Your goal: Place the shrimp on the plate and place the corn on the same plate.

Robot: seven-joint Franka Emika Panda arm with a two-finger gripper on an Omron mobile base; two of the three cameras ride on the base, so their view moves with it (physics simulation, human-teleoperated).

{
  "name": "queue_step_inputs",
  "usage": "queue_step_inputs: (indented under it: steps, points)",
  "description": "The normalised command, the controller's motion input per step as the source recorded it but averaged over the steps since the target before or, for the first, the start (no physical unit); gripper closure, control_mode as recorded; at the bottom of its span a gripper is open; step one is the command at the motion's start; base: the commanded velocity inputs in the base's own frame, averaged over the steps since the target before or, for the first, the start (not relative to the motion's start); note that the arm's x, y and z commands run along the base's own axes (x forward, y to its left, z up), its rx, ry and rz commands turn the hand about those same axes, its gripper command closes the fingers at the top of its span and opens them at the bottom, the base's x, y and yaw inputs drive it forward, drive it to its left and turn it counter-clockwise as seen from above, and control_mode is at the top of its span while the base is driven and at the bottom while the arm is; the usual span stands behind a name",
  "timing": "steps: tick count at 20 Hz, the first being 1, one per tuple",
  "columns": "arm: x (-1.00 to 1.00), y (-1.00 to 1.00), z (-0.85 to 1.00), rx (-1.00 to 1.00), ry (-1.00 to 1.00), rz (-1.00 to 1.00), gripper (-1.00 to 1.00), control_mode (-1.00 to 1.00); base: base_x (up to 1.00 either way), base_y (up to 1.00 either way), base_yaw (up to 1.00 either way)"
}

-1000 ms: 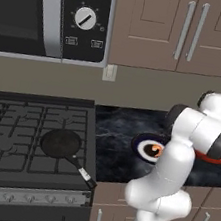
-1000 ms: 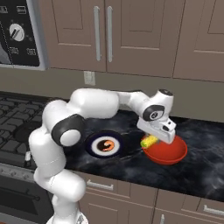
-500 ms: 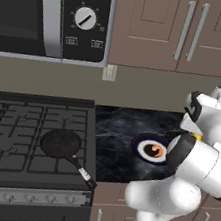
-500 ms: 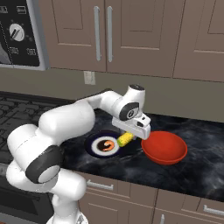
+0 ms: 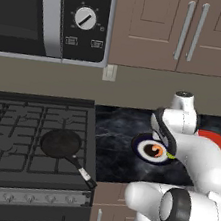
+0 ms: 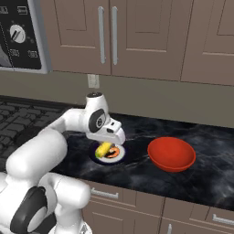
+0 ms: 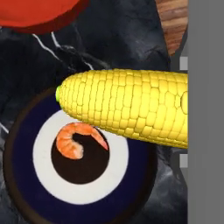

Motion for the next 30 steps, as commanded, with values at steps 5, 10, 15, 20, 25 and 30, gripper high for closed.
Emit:
queue_step_inputs:
  steps: [5, 10, 15, 20, 25, 30]
  points:
    - [0.48, 0.36, 0.00, 0.13, 0.13, 0.37, 1.00, -1.00, 0.00, 0.00, 0.00]
    - [0.49, 0.01, -0.03, 0.06, 0.18, 0.13, 1.00, -1.00, 0.00, 0.00, 0.00]
    - [0.28, 0.06, -0.03, 0.02, 0.05, 0.02, 1.00, -1.00, 0.00, 0.00, 0.00]
    - [0.24, 0.32, -0.23, 0.00, 0.00, 0.00, 1.00, -1.00, 0.00, 0.00, 0.00]
    - [0.02, 0.20, -0.39, 0.00, -0.02, 0.00, 1.00, -1.00, 0.00, 0.00, 0.00]
    - [0.00, 0.00, -0.50, 0.00, 0.00, 0.00, 1.00, -1.00, 0.00, 0.00, 0.00]
